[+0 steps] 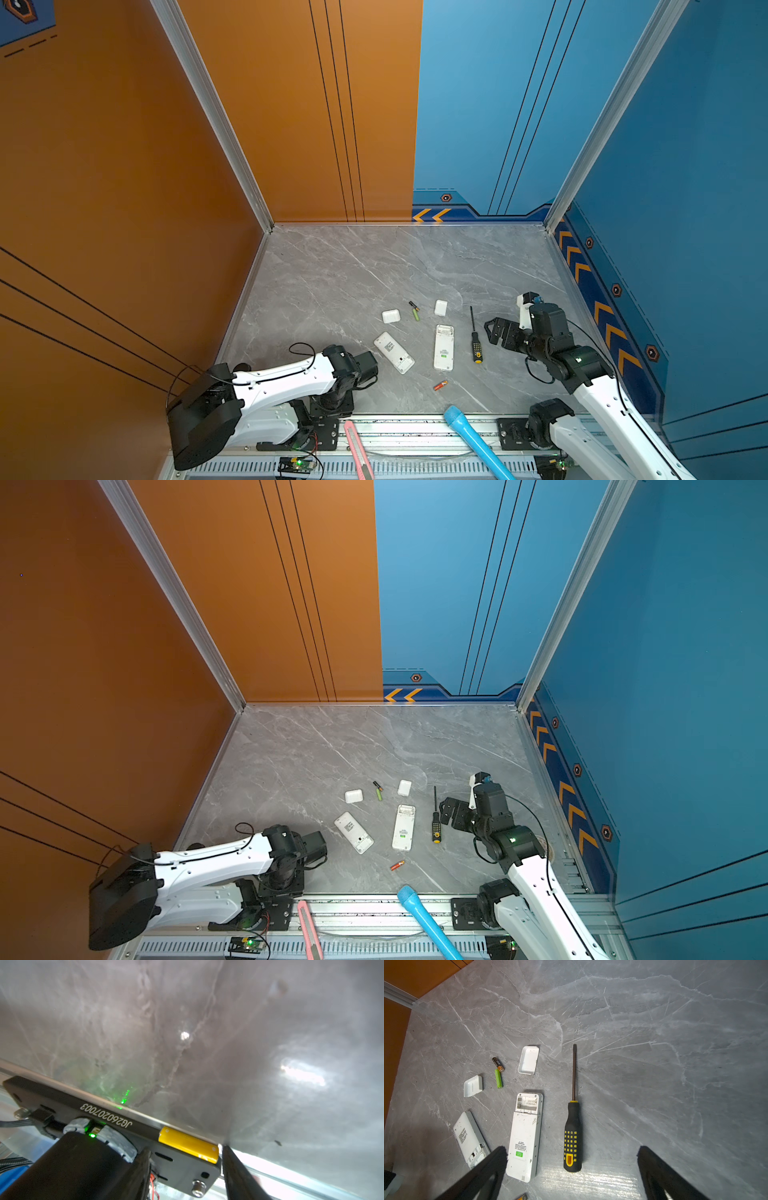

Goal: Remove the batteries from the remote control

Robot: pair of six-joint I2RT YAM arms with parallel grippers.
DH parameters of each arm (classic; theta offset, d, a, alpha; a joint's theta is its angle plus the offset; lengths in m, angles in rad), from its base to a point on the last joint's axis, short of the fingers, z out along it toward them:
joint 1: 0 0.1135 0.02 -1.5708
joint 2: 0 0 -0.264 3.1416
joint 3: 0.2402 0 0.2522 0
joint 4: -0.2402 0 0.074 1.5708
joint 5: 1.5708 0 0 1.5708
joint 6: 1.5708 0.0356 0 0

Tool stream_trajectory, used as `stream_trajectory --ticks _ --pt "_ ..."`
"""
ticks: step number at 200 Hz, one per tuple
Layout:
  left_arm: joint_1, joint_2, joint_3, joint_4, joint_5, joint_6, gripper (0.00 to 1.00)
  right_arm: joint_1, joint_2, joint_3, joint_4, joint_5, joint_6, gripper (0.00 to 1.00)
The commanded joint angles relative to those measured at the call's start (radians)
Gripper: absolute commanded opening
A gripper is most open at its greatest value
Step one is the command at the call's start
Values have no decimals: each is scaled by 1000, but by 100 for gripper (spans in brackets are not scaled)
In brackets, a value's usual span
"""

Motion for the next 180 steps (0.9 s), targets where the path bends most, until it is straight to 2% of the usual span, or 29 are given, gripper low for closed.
stream_trajectory --ticks 1,72,110,180 --pt "28 -13 -65 -128 -18 -13 56 -5 -16 -16 -14 -3 6 100" --pt "62 -1 -62 -143 -30 -24 53 -3 -37 -18 -11 -18 6 100" --pt "41 29 -62 -155 -18 -27 53 -3 -37 -22 -7 -13 6 100" --pt "14 108 -33 -134 -15 41 57 -5 -32 -23 -3 -3 1 100"
